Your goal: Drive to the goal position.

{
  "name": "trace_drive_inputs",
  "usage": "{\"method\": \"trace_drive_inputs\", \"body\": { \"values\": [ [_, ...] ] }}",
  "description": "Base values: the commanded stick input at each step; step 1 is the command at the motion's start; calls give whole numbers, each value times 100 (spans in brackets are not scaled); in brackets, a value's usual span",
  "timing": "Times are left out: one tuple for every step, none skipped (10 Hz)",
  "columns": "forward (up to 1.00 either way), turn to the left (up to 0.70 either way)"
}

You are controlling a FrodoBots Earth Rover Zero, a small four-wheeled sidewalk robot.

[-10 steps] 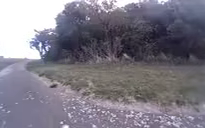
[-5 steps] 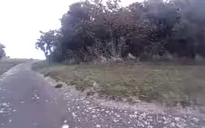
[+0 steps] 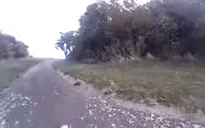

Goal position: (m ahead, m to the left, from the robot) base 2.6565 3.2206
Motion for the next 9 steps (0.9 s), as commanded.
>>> {"method": "trace_drive_inputs", "body": {
  "values": [
    [0, 0],
    [0, 0],
    [0, 0],
    [0, 0],
    [0, 0],
    [0, 0],
    [0, 37],
    [0, 61],
    [0, 77]
  ]
}}
